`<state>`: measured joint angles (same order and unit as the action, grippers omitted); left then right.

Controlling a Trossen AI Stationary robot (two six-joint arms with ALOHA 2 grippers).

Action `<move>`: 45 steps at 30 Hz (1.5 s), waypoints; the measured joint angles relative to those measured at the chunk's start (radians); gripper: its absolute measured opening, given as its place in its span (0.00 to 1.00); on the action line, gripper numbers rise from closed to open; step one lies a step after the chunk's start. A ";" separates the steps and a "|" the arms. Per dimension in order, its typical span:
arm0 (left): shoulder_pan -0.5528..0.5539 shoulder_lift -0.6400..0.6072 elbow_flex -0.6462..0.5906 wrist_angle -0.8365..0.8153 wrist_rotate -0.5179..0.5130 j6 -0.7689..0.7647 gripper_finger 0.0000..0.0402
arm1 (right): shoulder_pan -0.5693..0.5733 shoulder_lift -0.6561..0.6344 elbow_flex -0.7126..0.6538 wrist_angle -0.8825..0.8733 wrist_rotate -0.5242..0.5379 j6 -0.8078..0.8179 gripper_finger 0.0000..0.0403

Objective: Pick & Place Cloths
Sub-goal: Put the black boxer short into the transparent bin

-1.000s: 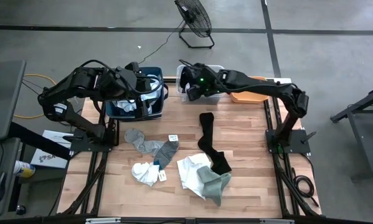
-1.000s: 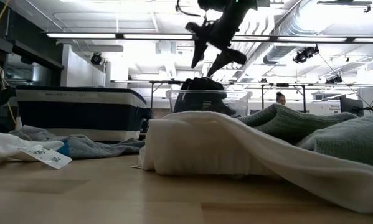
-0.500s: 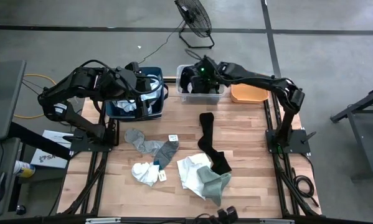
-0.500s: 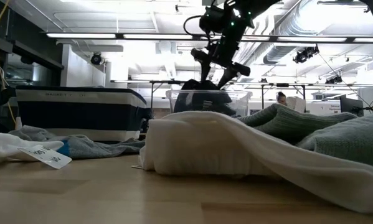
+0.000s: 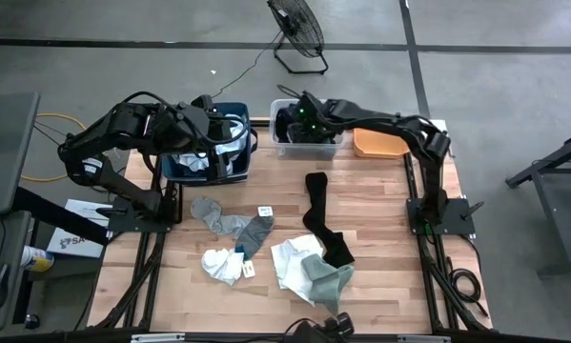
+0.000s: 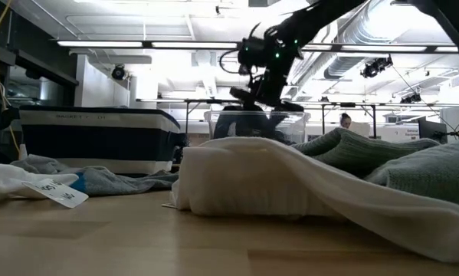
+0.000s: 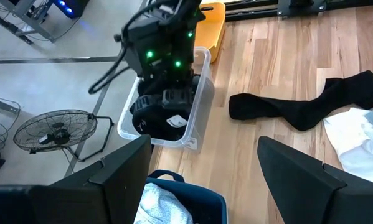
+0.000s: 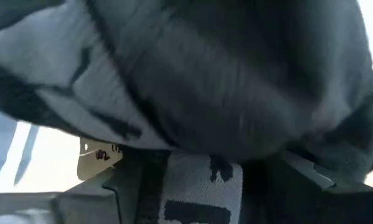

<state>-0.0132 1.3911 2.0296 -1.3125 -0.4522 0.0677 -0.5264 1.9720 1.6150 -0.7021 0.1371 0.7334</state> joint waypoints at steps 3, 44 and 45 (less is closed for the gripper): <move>0.000 0.000 0.000 0.000 0.000 0.000 0.72 | -0.002 0.016 0.000 0.003 -0.056 0.003 0.63; 0.000 0.000 0.000 -0.030 0.000 -0.020 0.72 | -0.029 -0.124 0.000 0.393 0.115 -0.110 0.63; 0.000 0.000 0.000 -0.032 0.000 -0.020 0.72 | -0.031 -0.110 0.000 0.391 0.104 -0.107 0.63</move>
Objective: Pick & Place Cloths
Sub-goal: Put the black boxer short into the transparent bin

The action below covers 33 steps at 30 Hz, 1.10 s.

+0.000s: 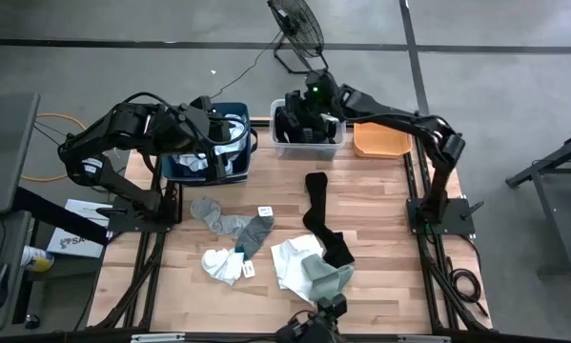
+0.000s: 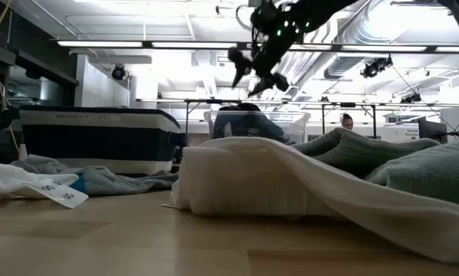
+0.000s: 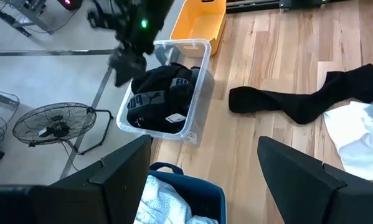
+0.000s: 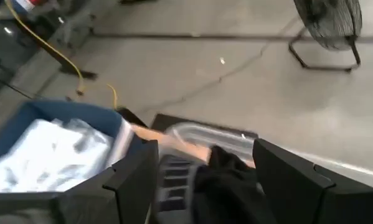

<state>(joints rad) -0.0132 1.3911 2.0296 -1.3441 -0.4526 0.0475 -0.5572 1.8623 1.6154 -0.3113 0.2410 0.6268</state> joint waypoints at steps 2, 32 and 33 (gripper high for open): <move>0.000 0.000 0.000 -0.005 0.000 0.000 0.72 | -0.004 0.033 0.000 -0.016 -0.043 0.019 0.63; 0.000 0.000 0.000 -0.020 0.000 -0.030 0.72 | -0.012 0.016 -0.001 -0.188 -0.220 0.045 0.63; 0.000 0.000 0.000 -0.020 0.000 -0.031 0.72 | -0.012 0.007 -0.001 -0.186 -0.218 0.039 0.63</move>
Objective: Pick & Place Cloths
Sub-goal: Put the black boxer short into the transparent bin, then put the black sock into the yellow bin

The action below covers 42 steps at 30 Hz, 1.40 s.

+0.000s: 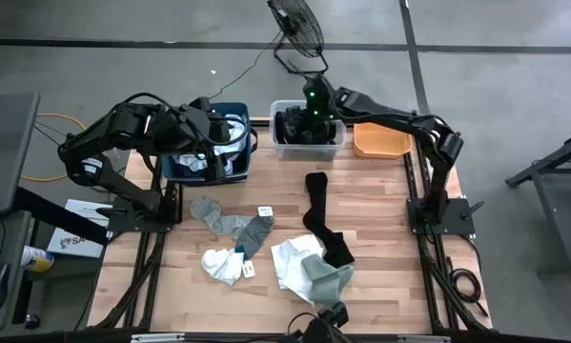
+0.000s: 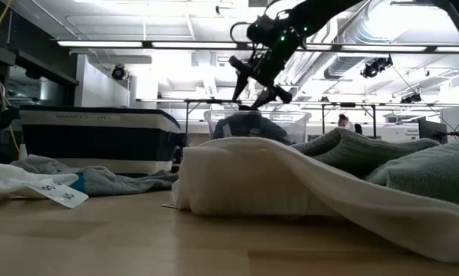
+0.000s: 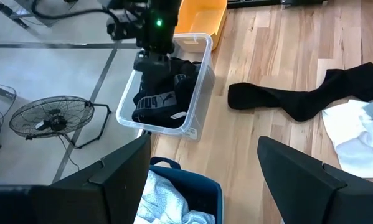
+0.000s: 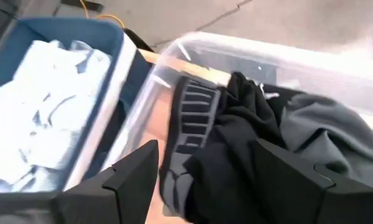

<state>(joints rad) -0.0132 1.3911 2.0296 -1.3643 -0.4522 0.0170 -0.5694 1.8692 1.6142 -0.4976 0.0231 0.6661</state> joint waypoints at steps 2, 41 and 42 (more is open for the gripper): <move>0.000 0.000 0.000 0.000 0.000 0.000 0.72 | 0.000 -0.017 0.000 -0.008 0.000 -0.008 0.63; 0.000 0.000 0.000 -0.038 0.000 -0.015 0.72 | 0.483 -0.278 -0.326 -0.456 -0.051 -0.551 0.63; 0.000 0.000 0.000 -0.038 0.000 -0.015 0.72 | 0.490 -0.278 -0.351 -0.422 -0.054 -0.566 0.63</move>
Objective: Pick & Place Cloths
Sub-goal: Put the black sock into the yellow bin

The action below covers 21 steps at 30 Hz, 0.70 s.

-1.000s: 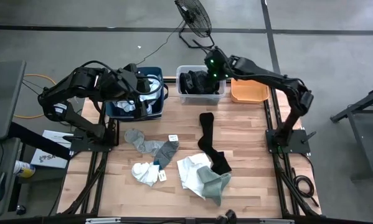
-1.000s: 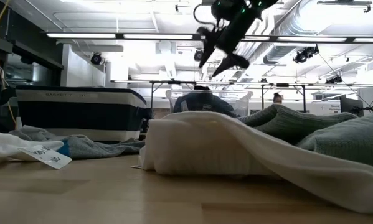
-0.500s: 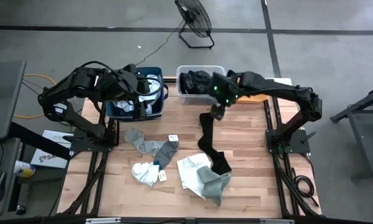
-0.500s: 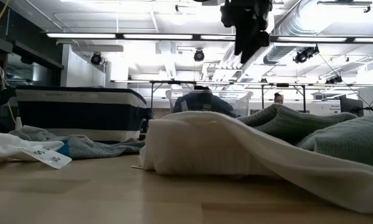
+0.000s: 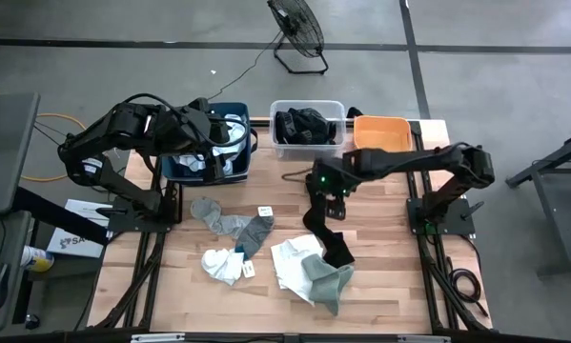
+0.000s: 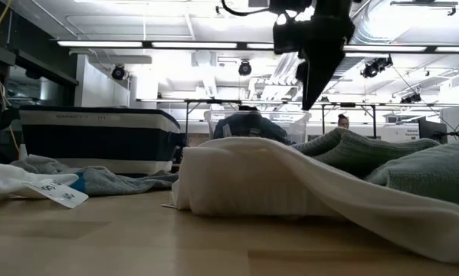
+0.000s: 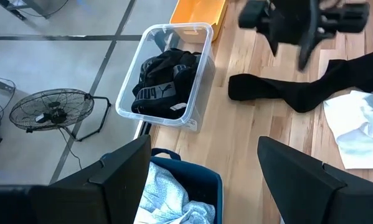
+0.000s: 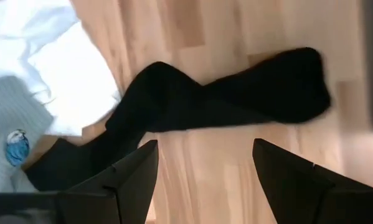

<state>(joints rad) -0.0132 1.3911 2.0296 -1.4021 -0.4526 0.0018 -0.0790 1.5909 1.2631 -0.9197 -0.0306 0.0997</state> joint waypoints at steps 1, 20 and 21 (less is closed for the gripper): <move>0.000 0.000 0.000 0.000 0.000 0.000 0.72 | 0.008 0.000 -0.024 0.027 0.000 -0.015 0.63; 0.000 0.000 0.000 0.000 0.000 -0.011 0.72 | 0.033 0.000 -0.346 0.499 0.052 0.036 0.63; 0.000 0.000 0.000 0.000 0.000 -0.011 0.72 | 0.033 0.000 -0.356 0.530 0.052 0.036 0.63</move>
<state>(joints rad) -0.0132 1.3911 2.0296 -1.4021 -0.4526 -0.0093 -0.0456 1.5913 0.9072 -0.3893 0.0216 0.1352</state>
